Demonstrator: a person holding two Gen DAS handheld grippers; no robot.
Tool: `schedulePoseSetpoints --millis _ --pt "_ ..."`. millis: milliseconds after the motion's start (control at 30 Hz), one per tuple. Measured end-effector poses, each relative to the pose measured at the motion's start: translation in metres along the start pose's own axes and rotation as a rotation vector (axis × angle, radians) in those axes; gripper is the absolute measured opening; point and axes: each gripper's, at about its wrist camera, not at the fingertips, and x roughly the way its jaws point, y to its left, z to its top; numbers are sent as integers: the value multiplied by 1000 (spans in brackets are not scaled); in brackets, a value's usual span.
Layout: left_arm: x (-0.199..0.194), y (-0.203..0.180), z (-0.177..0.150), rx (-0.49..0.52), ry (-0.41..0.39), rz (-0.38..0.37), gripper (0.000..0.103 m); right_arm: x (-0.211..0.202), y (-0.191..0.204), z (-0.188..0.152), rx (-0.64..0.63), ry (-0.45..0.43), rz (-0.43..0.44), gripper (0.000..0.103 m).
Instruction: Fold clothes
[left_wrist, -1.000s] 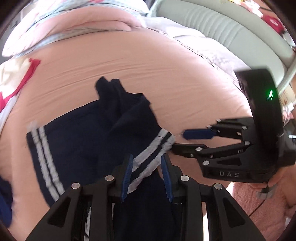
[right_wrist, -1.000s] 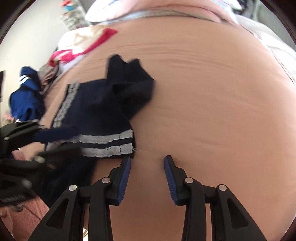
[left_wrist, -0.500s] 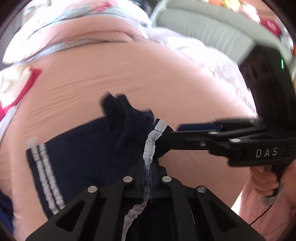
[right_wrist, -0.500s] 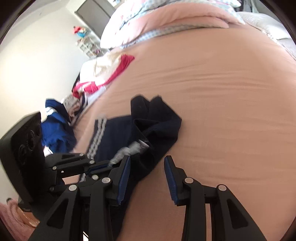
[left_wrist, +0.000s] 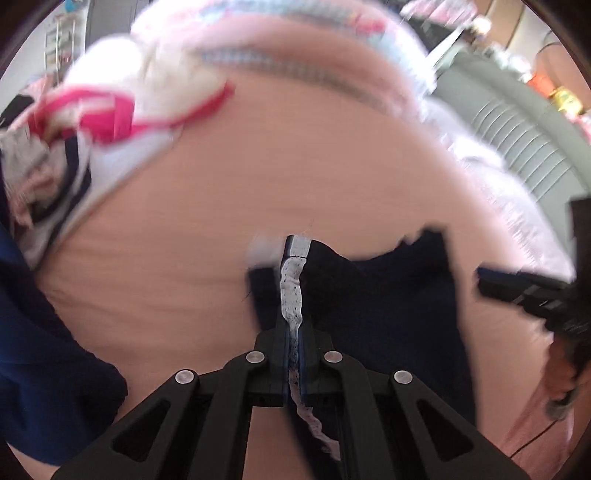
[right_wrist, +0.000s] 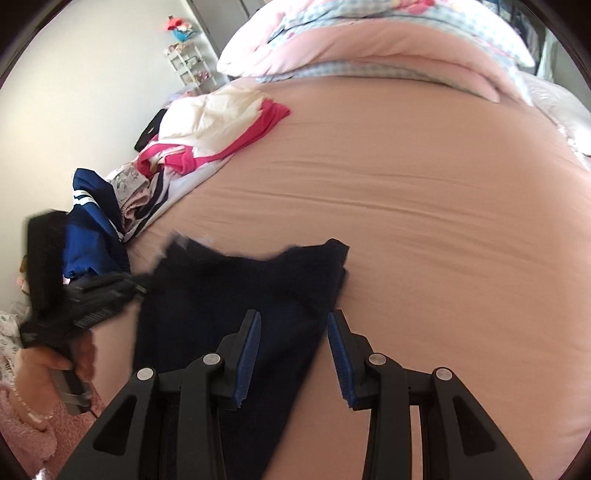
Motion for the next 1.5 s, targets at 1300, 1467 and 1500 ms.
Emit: schedulePoseSetpoints --millis 1300,1467,1500 --pt "-52 -37 -6 204 -41 49 15 14 0 14 76 -43 -110 36" --pt "-51 -52 -47 181 62 15 15 -5 37 -47 51 6 -72 36" --pt "-48 -51 -55 182 99 37 15 -2 40 -58 35 35 -78 36"
